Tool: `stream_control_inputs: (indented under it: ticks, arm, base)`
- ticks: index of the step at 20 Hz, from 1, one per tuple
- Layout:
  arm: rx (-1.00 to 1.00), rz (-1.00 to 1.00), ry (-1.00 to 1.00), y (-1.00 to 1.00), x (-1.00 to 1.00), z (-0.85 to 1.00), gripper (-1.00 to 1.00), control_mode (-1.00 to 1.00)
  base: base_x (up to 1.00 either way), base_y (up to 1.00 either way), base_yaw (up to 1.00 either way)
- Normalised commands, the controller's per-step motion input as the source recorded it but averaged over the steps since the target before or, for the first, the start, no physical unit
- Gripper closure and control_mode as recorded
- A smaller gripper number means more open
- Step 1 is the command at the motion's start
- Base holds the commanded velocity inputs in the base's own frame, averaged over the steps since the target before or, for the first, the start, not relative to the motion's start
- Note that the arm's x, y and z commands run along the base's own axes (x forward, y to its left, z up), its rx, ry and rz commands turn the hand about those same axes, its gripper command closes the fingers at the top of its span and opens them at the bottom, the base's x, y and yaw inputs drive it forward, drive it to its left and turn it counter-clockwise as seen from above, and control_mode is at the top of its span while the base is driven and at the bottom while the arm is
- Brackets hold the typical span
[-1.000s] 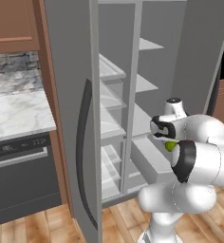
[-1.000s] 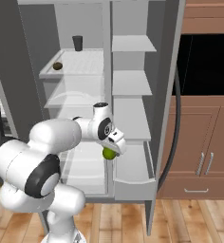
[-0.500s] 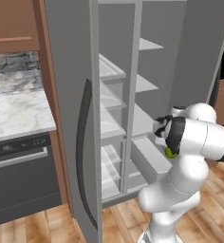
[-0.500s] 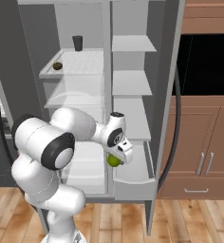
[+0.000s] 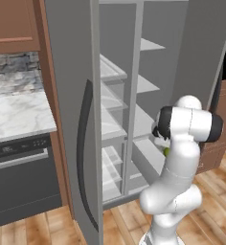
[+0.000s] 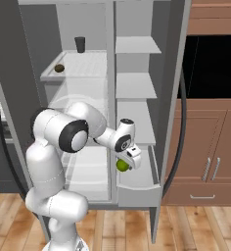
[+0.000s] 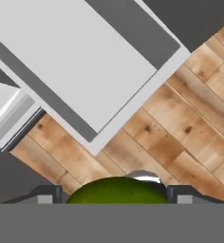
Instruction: Take the kiwi and lime from the fridge shelf and place them in the freezer drawer to begin freezing them.
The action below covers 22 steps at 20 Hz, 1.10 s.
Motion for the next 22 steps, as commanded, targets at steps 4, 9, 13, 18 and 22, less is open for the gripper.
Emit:
stream_control_inputs:
  ticks: [4, 9, 13, 18, 22]
  arm:
    - [-0.05, -0.01, 0.03, -0.05, 0.43, -0.28, 1.00, -1.00]
    - [-0.04, -0.03, 0.08, -0.15, 0.41, -0.44, 1.00, -1.00]
    - [-0.06, -0.03, 0.07, -0.16, 0.51, -0.46, 1.00, -1.00]
    - [-0.03, -0.03, 0.10, -0.18, 0.41, -0.44, 1.00, -1.00]
    - [-0.03, -0.02, 0.12, -0.23, 0.31, -0.54, 1.00, -1.00]
  base:
    - [0.00, 0.00, 0.00]
    - [0.00, 0.00, 0.00]
    - [0.00, 0.00, 0.00]
    - [0.00, 0.00, 0.00]
    - [0.00, 0.00, 0.00]
